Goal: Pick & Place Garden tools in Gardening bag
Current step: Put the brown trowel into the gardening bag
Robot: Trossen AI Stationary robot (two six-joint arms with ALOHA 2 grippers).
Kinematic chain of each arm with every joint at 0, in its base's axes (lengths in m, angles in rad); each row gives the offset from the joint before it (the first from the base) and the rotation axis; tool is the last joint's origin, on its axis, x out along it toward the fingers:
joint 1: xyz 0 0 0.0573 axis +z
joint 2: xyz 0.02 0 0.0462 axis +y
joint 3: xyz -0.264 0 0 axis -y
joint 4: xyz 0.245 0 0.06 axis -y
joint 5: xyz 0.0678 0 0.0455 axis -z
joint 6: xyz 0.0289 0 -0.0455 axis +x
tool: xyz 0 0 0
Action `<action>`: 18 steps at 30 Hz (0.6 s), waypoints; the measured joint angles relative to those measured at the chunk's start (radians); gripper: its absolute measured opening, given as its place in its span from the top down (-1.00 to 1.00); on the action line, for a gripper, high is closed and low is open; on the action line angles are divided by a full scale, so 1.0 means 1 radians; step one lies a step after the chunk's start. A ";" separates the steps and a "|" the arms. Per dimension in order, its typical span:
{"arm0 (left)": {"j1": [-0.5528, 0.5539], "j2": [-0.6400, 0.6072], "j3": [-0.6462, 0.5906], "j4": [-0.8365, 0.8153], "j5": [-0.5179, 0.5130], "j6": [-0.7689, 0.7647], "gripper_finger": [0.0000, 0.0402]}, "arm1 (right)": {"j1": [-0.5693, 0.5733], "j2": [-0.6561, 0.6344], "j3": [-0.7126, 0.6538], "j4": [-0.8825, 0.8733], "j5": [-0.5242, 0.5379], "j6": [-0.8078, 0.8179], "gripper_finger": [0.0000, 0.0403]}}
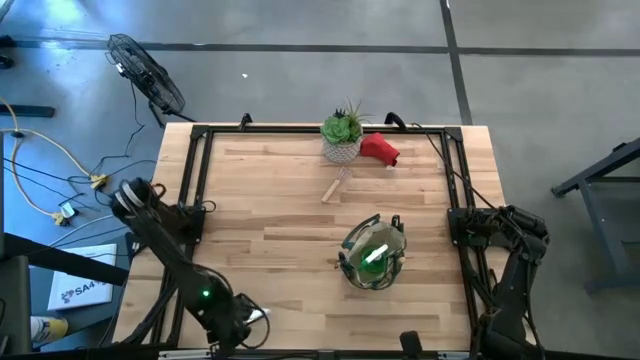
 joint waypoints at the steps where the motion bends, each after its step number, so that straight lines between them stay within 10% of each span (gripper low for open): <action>1: 0.000 -0.010 0.023 -0.004 -0.009 -0.010 0.68 | 0.000 0.000 0.000 -0.011 0.006 0.013 0.13; 18: 0.184 -0.054 0.352 -0.018 0.190 -0.057 0.68 | -0.006 0.000 0.000 -0.198 0.060 0.173 0.13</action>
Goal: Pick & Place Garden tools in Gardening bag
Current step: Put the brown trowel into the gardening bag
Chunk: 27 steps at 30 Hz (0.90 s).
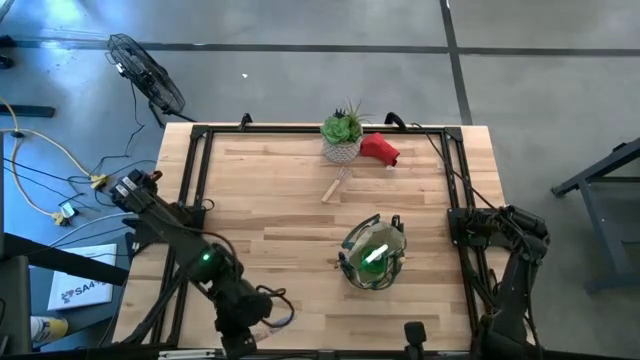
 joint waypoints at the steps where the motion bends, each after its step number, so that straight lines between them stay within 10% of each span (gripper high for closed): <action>1: 0.007 0.000 0.000 0.000 0.032 -0.013 0.68 | -0.010 0.000 0.000 -0.010 -0.004 0.008 0.13; 12: 0.169 0.015 0.001 0.060 0.181 0.015 0.68 | -0.209 0.000 0.000 0.046 -0.214 -0.325 0.13; 17: 0.233 0.019 0.001 0.181 -0.047 0.127 0.68 | -0.234 0.000 0.000 0.060 -0.118 -0.532 0.13; 27: 0.279 0.042 0.000 0.319 -0.098 0.120 0.68 | -0.232 0.033 0.000 0.066 0.071 -0.812 0.13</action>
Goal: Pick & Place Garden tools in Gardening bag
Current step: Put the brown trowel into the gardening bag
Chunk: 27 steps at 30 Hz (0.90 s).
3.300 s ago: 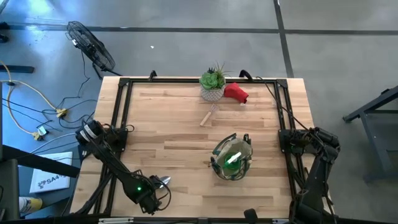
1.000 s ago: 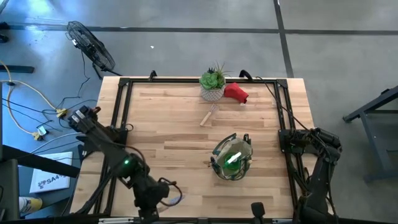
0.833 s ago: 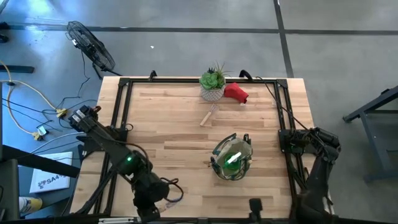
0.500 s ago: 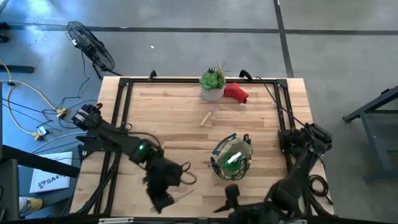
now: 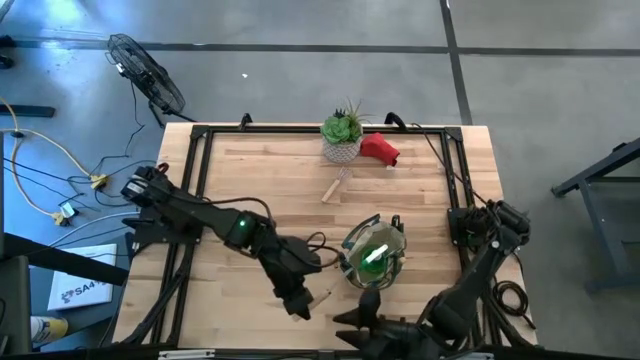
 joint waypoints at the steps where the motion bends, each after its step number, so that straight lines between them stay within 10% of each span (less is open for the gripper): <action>1: 0.000 0.008 0.001 0.006 0.003 0.000 0.68 | -0.002 0.014 0.000 0.009 0.020 -0.032 0.13; 11: 0.000 0.054 0.004 0.063 0.066 -0.010 0.68 | -0.010 0.131 0.000 0.222 0.364 -0.310 0.13; 27: 0.000 0.055 0.001 0.116 0.053 0.027 0.68 | 0.006 0.133 0.000 0.247 0.363 -0.323 0.13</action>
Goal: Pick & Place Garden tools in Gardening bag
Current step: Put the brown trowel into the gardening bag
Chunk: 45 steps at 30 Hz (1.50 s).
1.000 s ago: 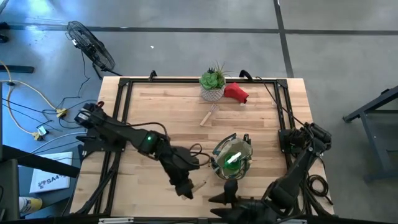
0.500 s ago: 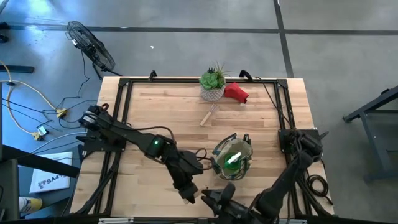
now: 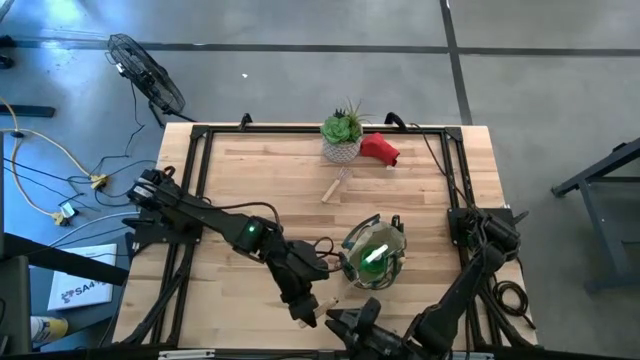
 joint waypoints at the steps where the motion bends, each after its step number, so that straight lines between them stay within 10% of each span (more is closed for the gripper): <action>1: 0.000 0.000 0.000 0.000 0.000 0.000 0.68 | -0.002 0.000 0.000 -0.003 0.000 0.001 0.13; 45: 0.000 0.005 -0.001 -0.021 -0.004 -0.001 0.68 | -0.074 -0.002 0.000 -0.086 -0.138 0.112 0.32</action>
